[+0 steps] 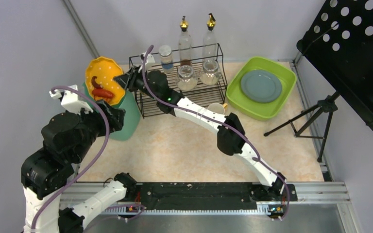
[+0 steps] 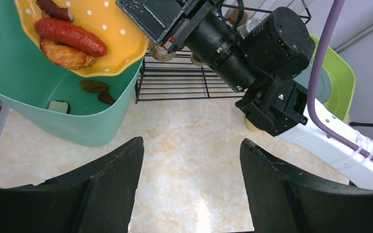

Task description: Clear the kitchen counter

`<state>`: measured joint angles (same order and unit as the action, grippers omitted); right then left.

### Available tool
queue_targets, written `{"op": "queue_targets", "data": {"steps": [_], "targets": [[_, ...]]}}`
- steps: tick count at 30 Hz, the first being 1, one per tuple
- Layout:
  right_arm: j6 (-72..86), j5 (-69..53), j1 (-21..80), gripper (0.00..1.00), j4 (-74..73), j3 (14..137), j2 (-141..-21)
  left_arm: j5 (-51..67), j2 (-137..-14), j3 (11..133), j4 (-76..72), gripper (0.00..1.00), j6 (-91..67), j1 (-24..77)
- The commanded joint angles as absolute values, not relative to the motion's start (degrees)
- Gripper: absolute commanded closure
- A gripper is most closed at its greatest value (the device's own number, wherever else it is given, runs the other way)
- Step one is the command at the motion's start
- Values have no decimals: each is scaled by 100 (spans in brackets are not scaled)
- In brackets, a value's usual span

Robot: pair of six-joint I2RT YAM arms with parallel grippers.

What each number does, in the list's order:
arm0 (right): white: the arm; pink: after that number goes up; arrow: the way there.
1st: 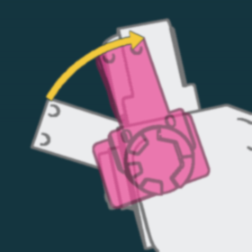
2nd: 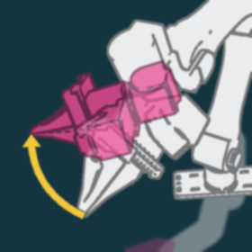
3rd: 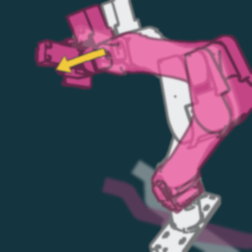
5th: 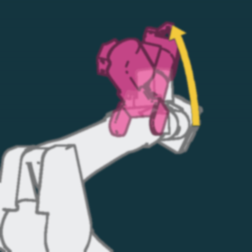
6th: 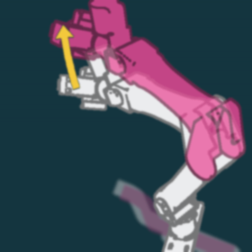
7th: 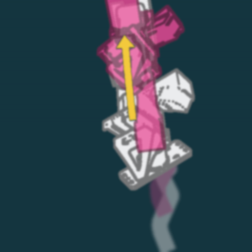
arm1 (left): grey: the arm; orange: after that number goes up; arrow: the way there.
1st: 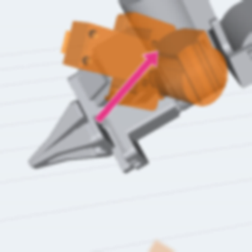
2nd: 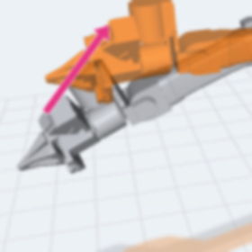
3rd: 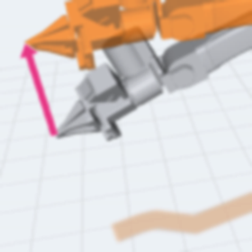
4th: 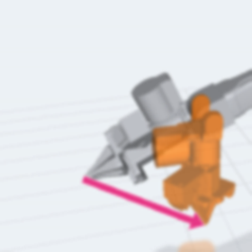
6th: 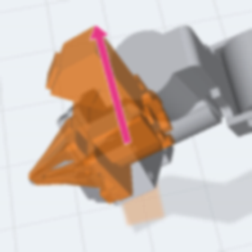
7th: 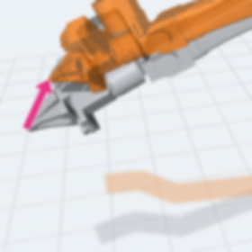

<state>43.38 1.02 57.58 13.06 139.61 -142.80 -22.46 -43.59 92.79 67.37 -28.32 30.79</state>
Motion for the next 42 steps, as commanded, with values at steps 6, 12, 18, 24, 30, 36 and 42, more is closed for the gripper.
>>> {"op": "queue_targets", "data": {"steps": [6, 12, 18, 24, 30, 36, 42], "targets": [[3003, 30, 5992, 100, 3725, 14285, -13904, -2345, -4301, 9347, 6687, 23, -2755, 3067], [2417, -223, 5999, 100, 4217, 14048, -13893, -2345, -4259, 9425, 6697, 23, -2769, 3062], [2124, -433, 5995, 100, 4535, 14068, -13993, -2321, -4170, 9439, 6655, 23, -2751, 3070], [2043, -401, 5997, 100, 4513, 14174, -14109, -2315, -4162, 9431, 6680, 23, -2769, 3065], [1886, -313, 5997, 100, 4679, 14246, -14207, -2349, -4160, 9440, 6710, 23, -2765, 3063], [2053, 325, 5994, 100, 4807, 14377, -14214, -2403, -4113, 9451, 6698, 23, -2769, 3068], [2821, 669, 5986, 100, 4951, 14291, -14002, -2462, -4034, 9474, 6628, 23, -2769, 3064]]}}
